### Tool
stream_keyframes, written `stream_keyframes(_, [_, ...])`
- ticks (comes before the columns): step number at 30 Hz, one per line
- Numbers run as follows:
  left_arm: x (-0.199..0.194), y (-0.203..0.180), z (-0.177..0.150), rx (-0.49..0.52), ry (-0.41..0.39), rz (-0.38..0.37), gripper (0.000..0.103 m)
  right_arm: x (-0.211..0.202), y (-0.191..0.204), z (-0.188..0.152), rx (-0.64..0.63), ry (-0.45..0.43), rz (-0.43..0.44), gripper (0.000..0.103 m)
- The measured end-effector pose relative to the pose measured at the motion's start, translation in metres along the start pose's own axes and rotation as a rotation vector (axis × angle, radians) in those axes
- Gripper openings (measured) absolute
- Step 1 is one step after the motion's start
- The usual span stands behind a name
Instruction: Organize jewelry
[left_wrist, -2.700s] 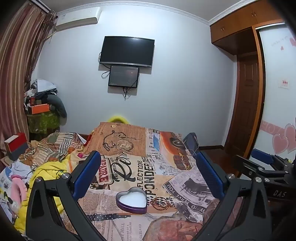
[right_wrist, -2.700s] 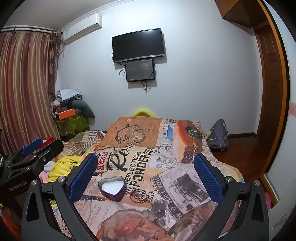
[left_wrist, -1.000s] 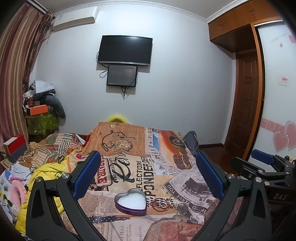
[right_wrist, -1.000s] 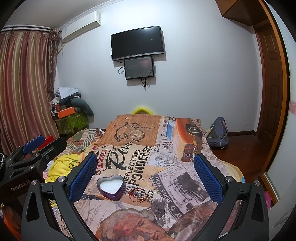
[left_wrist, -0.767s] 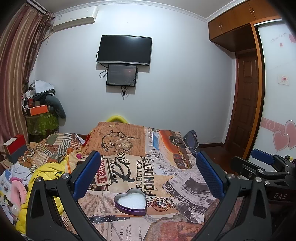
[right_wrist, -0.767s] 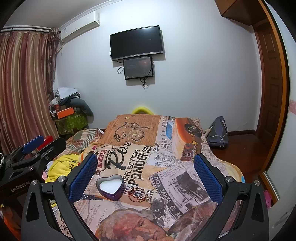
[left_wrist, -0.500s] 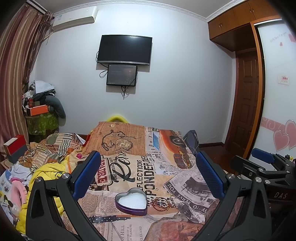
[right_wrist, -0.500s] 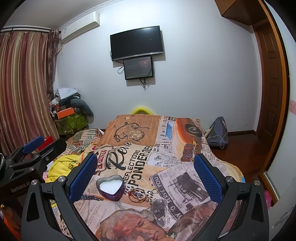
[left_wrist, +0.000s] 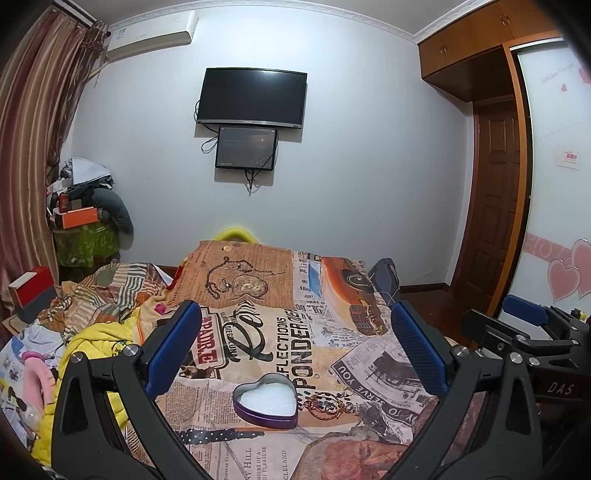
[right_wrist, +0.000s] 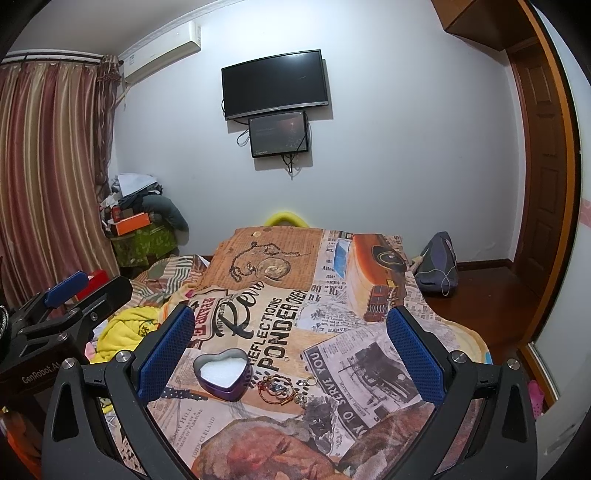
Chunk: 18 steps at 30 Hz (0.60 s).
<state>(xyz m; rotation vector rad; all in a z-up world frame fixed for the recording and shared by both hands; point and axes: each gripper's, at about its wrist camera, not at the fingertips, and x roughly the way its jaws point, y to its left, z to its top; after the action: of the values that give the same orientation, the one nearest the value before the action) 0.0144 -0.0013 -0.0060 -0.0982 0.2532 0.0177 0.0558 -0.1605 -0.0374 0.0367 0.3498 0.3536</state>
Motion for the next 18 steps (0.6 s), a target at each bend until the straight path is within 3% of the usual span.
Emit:
stream_keyframes(12, [0.016, 0.002, -0.006, 0.003, 0.036, -0.009, 0.103, 0.011, -0.002, -0.005, 0.004, 0.024, -0.004, 0.103])
stream_keyframes(18, [0.044, 0.005, -0.021, -0.016, 0.122, -0.015, 0.103, 0.026, -0.01, -0.011, 0.012, 0.069, -0.016, 0.103])
